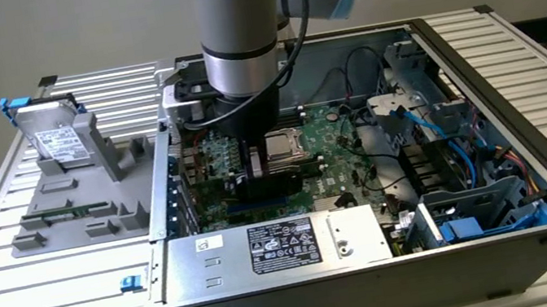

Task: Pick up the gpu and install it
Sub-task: 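Insert the gpu into the slot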

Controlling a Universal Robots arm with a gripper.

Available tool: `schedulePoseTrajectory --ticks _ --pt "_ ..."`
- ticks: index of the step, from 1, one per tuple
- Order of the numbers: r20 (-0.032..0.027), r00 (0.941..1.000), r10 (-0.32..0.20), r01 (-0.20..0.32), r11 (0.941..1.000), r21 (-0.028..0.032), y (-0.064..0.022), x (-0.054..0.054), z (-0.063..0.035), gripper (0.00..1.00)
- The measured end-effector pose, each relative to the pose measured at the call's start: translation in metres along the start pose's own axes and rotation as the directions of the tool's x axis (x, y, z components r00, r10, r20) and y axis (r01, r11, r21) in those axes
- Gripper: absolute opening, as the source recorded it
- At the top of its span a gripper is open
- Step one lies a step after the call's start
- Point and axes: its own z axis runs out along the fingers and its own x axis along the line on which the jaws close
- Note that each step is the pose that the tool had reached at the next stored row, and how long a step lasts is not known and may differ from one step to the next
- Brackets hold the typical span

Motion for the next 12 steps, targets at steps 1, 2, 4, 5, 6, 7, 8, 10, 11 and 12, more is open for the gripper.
schedulePoseTrajectory --ticks 1,2,4,5,6,7,8,10,11,12 --pt "0.0002 1.0 0.0 0.0 1.0 0.0001 0.0003 0.0 0.0003 0.28" --pt "0.0001 1.0 0.0 0.0 1.0 0.0002 0.0006 0.0 0.0005 0.28" --pt "-0.0002 1.0 0.0 0.0 1.0 0.0 0.0009 0.0 0.0007 0.28" --pt "-0.0002 1.0 0.0 0.0 1.0 -0.0001 0.001 0.0 0.0007 0.28" --pt "-0.0002 1.0 0.0 0.0 1.0 -0.0001 0.001 0.0 0.0007 0.28" --pt "-0.0001 1.0 0.0 0.0 1.0 -0.0001 0.001 0.0 0.0007 0.28" --pt "-0.0001 1.0 0.0 0.0 1.0 -0.0001 0.001 0.0 0.0008 0.28" --pt "-0.0001 1.0 0.0 0.0 1.0 -0.0001 0.001 0.0 0.0009 0.28" --pt "-0.0001 1.0 0.0 0.0 1.0 -0.0001 0.0011 0.0 0.001 0.28" --pt "0.0 1.0 0.0 0.0 1.0 -0.0001 0.0011 0.0 0.0011 0.28"
